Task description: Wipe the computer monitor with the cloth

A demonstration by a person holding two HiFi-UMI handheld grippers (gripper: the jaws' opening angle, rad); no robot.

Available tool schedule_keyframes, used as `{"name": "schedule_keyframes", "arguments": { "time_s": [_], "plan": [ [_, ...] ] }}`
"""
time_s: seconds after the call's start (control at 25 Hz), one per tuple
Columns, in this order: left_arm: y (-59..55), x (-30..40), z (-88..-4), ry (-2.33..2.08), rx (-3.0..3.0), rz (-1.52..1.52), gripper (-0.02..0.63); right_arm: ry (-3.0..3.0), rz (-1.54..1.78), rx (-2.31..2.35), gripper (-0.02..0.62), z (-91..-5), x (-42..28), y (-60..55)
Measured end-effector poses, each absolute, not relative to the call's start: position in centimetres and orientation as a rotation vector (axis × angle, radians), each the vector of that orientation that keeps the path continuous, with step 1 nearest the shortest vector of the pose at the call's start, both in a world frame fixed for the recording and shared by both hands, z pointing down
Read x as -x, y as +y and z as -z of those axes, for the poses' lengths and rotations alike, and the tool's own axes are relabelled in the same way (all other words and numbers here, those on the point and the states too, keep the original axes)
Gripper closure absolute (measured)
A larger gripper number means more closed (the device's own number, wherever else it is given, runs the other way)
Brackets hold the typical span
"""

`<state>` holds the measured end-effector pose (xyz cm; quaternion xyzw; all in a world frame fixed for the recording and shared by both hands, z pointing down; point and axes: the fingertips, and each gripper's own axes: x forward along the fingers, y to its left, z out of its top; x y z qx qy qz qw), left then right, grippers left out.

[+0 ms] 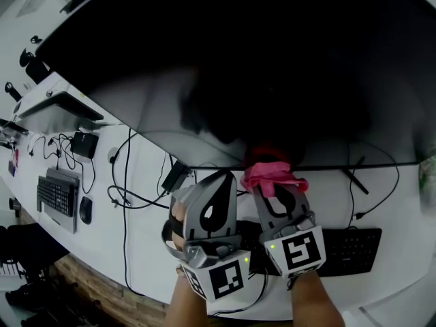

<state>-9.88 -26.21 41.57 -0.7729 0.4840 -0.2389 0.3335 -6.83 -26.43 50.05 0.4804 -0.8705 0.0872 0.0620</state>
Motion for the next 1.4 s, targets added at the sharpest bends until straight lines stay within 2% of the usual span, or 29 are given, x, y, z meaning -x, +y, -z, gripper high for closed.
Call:
{"name": "schedule_keyframes", "arguments": {
  "time_s": [0.88, 1.4],
  "plan": [
    [-27.6, 21.4, -41.2, 1.41, 1.966, 0.675, 0.601, -2.731, -0.254, -1.279, 0.532, -49.9, 19.7, -28.2],
    [-27.9, 24.1, -37.8, 1.456, 1.923, 0.63, 0.6, -2.737, -0.173, -1.325, 0.532, -46.0, 20.7, -28.6]
  ]
}}
